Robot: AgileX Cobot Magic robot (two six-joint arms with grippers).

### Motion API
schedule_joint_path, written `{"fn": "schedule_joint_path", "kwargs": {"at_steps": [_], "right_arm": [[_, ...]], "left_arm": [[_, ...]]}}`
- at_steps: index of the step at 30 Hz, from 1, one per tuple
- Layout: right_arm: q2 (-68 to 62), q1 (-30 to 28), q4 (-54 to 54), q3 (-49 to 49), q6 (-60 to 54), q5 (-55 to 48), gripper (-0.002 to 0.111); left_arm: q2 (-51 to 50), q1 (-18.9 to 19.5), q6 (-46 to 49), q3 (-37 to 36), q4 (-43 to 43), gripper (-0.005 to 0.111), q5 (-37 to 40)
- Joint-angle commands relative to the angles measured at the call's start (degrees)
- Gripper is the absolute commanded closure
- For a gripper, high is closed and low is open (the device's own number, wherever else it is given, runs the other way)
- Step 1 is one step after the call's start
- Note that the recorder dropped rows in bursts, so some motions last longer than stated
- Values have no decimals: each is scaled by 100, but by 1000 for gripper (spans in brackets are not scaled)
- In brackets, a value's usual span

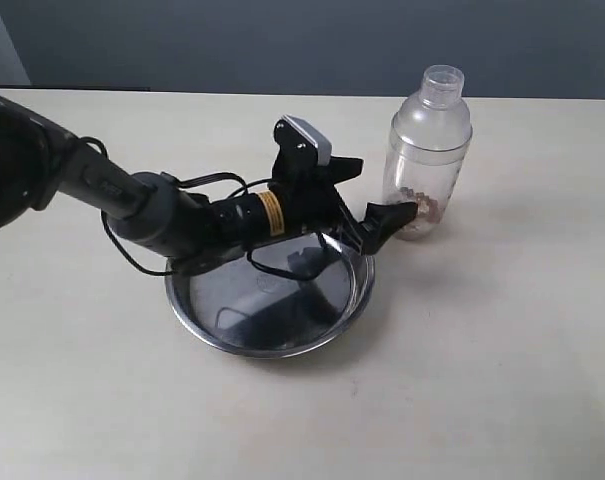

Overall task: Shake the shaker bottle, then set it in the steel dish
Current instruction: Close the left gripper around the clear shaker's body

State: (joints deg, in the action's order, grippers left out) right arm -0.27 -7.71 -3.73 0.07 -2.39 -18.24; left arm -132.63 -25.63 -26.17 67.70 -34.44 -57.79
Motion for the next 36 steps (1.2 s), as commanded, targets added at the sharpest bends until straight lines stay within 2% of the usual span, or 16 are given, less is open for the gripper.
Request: {"fn": "schedule_joint_path", "kwargs": {"at_steps": [1, 13, 22, 28, 33, 36], "right_arm": [[27, -20, -4, -7, -11, 79, 109], [27, -20, -4, -7, -11, 79, 109], [27, -20, -4, -7, -11, 79, 109], [27, -20, -4, -7, -11, 79, 109], [27, -20, -4, -7, -11, 79, 109], [27, -20, -4, -7, -11, 79, 109]], "left_arm": [[-231, -14, -74, 403, -344, 1, -103], [-936, -24, -551, 1423, -617, 1, -229], [-1382, -33, -1021, 2390, -1282, 1, -230], [-1654, -58, -1269, 2799, -1321, 2, -133], [-1700, -84, -1285, 2989, -1514, 8, -52], [-1700, -84, -1433, 3148, -1891, 21, -7]]}}
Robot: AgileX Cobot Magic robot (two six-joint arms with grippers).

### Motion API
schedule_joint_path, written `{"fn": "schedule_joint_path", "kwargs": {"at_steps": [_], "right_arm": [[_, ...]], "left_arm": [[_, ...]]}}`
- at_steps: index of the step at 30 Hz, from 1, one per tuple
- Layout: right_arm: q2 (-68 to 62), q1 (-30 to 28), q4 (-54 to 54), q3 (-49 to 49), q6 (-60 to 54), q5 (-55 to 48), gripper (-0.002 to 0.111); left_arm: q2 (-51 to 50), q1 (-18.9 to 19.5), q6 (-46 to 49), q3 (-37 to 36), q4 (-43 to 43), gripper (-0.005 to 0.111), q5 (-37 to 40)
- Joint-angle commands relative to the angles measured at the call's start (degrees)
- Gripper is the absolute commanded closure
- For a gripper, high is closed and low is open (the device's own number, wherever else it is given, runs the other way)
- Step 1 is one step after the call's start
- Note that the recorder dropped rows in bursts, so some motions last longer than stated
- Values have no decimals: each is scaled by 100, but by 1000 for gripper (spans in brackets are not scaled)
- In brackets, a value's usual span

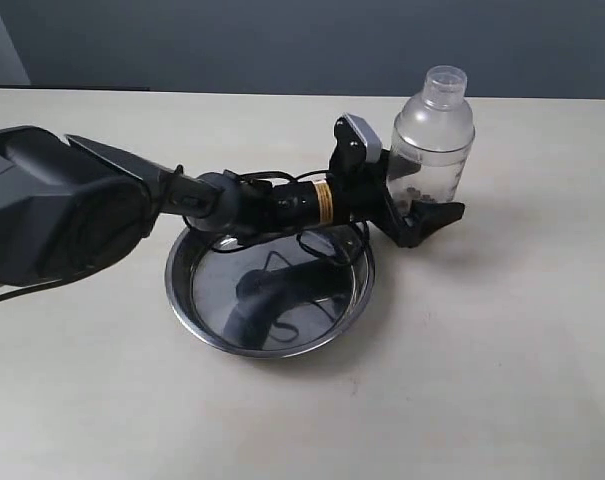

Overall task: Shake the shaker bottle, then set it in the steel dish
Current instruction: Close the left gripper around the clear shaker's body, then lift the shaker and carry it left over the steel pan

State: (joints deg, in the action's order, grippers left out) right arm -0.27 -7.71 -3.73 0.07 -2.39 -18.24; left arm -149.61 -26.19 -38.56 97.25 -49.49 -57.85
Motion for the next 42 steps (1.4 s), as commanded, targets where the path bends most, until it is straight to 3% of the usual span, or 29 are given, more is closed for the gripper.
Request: {"fn": "schedule_joint_path", "kwargs": {"at_steps": [1, 7, 11, 13, 24, 31, 38, 42], "right_arm": [[27, -20, -4, -7, -11, 79, 109], [27, -20, -4, -7, -11, 79, 109], [27, -20, -4, -7, -11, 79, 109], [27, -20, -4, -7, -11, 79, 109], [27, -20, -4, -7, -11, 79, 109], [27, -20, -4, -7, -11, 79, 109], [27, -20, -4, -7, -11, 79, 109], [27, -20, -4, -7, -11, 79, 109]], "left_arm": [[-3, -42, -278, 243, -461, 27, -2], [-3, -144, -633, 334, -534, 59, 7], [-3, -194, -964, 346, -594, 95, 57], [-3, -230, -882, 346, -693, 107, 73], [448, -245, -827, 355, -1148, 106, 388], [924, -70, -1403, 105, -1526, 106, 230], [1702, 505, -1407, -1136, -1600, 106, -731], [2637, 751, -613, -2352, -1504, 106, -588]]}}
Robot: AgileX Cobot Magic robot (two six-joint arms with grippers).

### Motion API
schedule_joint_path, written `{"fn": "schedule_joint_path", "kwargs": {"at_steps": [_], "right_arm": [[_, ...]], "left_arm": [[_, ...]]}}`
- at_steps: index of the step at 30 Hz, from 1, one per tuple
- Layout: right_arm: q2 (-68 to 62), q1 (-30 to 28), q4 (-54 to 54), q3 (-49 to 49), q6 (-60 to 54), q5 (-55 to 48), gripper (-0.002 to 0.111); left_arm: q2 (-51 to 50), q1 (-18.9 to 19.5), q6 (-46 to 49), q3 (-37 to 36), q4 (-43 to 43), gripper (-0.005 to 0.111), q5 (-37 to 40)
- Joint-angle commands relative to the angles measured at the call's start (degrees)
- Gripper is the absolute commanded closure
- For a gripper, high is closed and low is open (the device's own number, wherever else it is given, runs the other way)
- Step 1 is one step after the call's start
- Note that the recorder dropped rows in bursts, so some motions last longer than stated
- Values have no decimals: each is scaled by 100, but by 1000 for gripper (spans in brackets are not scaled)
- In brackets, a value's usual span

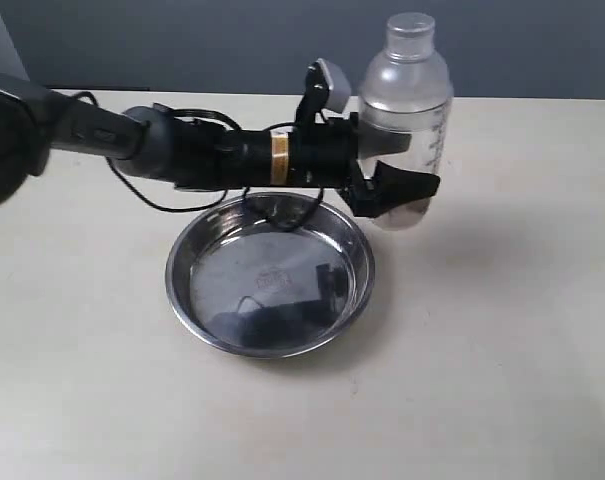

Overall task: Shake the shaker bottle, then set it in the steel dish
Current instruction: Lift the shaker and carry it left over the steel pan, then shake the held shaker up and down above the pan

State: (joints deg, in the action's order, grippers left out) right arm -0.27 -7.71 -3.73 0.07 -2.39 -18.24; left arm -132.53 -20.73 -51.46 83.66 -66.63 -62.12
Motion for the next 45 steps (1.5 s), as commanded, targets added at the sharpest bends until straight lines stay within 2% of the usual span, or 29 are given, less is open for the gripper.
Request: {"fn": "schedule_joint_path", "kwargs": {"at_steps": [1, 6, 8, 12, 15, 16, 17, 18, 20, 21, 22, 26, 28, 29, 31, 32, 34, 35, 36, 39, 41, 43, 44, 45], "right_arm": [[27, -20, -4, -7, -11, 79, 109], [27, -20, -4, -7, -11, 79, 109], [27, -20, -4, -7, -11, 79, 109], [27, -20, -4, -7, -11, 79, 109], [27, -20, -4, -7, -11, 79, 109], [27, -20, -4, -7, -11, 79, 109], [27, -20, -4, -7, -11, 79, 109], [27, -20, -4, -7, -11, 79, 109], [27, -20, -4, -7, -11, 79, 109], [27, -20, -4, -7, -11, 79, 109], [27, -20, -4, -7, -11, 79, 109], [27, -20, -4, -7, -11, 79, 109], [27, -20, -4, -7, -11, 79, 109], [27, -20, -4, -7, -11, 79, 109], [27, -20, -4, -7, -11, 79, 109], [27, -20, -4, -7, -11, 79, 109], [27, -20, -4, -7, -11, 79, 109], [27, -20, -4, -7, -11, 79, 109], [27, -20, -4, -7, -11, 79, 109], [27, -20, -4, -7, -11, 79, 109], [27, -20, -4, -7, -11, 79, 109], [27, -20, -4, -7, -11, 79, 109], [27, -20, -4, -7, -11, 79, 109], [27, -20, -4, -7, -11, 79, 109]], "left_arm": [[1157, 239, 859, -1255, 310, 106, 60], [2349, 252, 1652, -2687, 1237, 106, 1226], [2535, 256, 2029, -3201, 1909, 106, 1326], [2592, 256, 2374, -4117, 3144, 106, 840], [2943, 279, 2452, -4304, 3692, 106, 40], [3236, 279, 2452, -4304, 3794, 106, 3], [3584, 279, 2452, -4281, 3849, 106, 172], [3922, 279, 2499, -4210, 3806, 106, 725], [4234, 142, 2511, -4146, 3600, 106, 2360], [4139, 59, 2511, -4246, 3695, 106, 2838], [3941, 34, 2526, -4402, 3947, 106, 2778], [2771, 61, 2613, -5315, 4747, 106, 355], [2819, 70, 2596, -5481, 4931, 106, -635], [2992, 86, 2569, -5493, 4998, 106, -785], [3689, 117, 2558, -5333, 5021, 106, -731], [4004, 117, 2569, -5235, 4955, 106, -7], [4308, -97, 2671, -4967, 4796, 106, 2201], [4165, -222, 2829, -4964, 4928, 106, 2575], [3847, -291, 2902, -5071, 5249, 106, 2439], [3280, -281, 2801, -5448, 5306, 106, 380], [3427, -281, 2812, -5403, 5429, 106, -162], [3911, -281, 3066, -5143, 5469, 106, -16], [4124, -281, 3275, -5020, 5416, 106, 300], [4351, -318, 3452, -4846, 5298, 106, 1070]]}}
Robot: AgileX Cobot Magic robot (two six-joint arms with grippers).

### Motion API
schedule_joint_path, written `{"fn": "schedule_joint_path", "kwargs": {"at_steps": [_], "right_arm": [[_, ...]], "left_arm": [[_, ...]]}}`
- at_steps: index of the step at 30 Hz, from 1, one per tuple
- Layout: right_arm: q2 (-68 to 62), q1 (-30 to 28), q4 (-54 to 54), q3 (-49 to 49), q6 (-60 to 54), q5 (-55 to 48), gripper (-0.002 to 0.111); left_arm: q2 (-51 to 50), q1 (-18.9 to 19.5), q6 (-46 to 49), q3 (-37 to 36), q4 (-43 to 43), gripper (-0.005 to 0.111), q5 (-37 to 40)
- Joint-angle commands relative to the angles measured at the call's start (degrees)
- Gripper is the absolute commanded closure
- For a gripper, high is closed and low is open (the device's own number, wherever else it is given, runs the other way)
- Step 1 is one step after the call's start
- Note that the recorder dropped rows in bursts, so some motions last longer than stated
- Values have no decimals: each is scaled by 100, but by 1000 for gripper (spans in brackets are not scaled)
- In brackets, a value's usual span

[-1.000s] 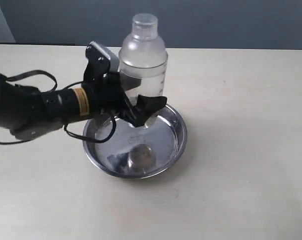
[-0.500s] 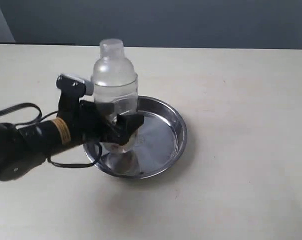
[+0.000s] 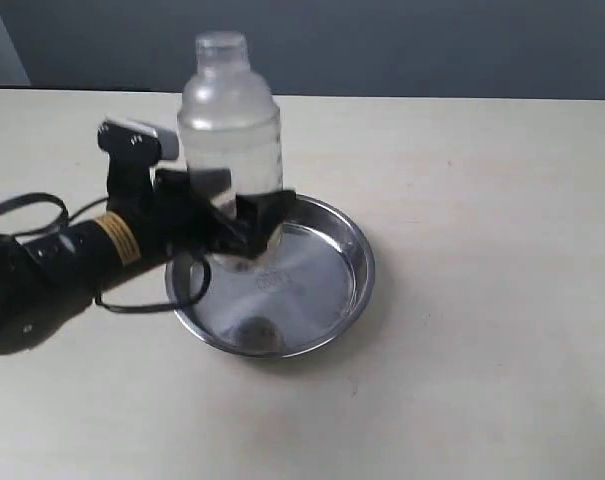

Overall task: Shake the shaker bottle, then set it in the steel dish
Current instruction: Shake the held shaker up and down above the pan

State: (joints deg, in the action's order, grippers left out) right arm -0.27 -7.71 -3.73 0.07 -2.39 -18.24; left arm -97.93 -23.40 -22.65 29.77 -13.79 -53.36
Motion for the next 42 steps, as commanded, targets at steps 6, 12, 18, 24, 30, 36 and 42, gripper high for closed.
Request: {"fn": "schedule_joint_path", "kwargs": {"at_steps": [6, 12, 18, 24, 30, 36, 42], "right_arm": [[27, -20, -4, -7, -11, 79, 109], [27, -20, -4, -7, -11, 79, 109], [27, -20, -4, -7, -11, 79, 109], [27, -20, -4, -7, -11, 79, 109], [27, -20, -4, -7, -11, 79, 109], [27, -20, -4, -7, -11, 79, 109], [27, -20, -4, -7, -11, 79, 109]], "left_arm": [[-814, -155, -221, -16, 175, 106, -1136], [671, -26, 126, 558, -313, 106, 356], [-532, -233, -209, -16, -156, 106, -380], [1210, -266, 707, 903, -237, 106, 1553], [-353, -306, 557, -151, 374, 106, -1661], [-6, -306, 790, 128, 268, 106, -327], [967, -314, 472, 429, 61, 106, -304]]}}
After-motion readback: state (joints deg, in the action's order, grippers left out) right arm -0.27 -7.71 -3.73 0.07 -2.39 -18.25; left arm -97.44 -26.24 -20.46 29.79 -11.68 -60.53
